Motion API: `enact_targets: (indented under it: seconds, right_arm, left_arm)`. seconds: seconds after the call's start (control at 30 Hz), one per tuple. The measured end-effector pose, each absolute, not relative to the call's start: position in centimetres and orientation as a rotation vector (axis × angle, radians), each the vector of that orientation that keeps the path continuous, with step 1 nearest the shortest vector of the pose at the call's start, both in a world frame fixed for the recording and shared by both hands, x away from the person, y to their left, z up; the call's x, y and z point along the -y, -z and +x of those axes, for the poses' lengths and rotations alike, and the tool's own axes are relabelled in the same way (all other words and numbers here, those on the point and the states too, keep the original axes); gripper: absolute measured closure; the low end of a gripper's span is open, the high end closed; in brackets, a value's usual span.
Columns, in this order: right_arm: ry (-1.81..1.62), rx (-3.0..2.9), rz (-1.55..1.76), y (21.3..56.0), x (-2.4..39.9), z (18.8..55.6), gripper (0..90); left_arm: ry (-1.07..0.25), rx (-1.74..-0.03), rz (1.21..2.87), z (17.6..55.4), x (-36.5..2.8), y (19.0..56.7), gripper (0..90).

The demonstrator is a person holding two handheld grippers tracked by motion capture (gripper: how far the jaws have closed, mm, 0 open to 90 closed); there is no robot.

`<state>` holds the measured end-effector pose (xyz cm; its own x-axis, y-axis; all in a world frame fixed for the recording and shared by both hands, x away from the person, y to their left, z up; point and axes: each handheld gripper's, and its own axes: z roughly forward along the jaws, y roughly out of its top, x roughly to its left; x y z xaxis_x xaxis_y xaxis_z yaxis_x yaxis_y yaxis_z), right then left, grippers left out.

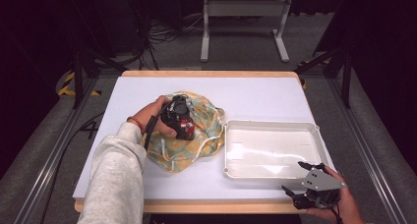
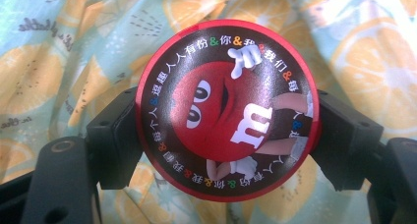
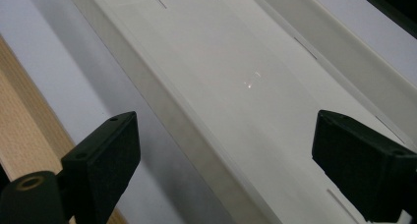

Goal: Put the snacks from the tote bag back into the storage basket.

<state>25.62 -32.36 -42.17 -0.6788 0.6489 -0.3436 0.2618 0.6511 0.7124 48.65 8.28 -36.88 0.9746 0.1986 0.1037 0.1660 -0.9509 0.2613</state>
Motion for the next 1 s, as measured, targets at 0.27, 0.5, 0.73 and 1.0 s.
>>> enact_targets:
  seconds: [0.27,0.5,0.73,1.0]
  right_arm:
    - [-0.865,-2.285,0.685,42.1,31.9,26.0,11.4]
    - [-0.868,-2.287,0.675,42.1,31.9,26.2,11.3]
    - [-0.86,-2.285,0.676,42.2,31.9,26.1,11.2]
    - [-0.86,-2.288,0.675,42.2,31.9,26.1,11.2]
  left_arm:
    - [-0.203,-0.258,2.857,47.9,-8.5,36.0,23.8]
    - [-0.198,-0.266,2.874,47.3,-8.9,35.8,23.8]
    - [-0.206,-0.261,2.878,46.9,-9.0,35.3,23.8]
    - [-0.229,-0.22,2.87,45.7,-8.2,34.1,23.8]
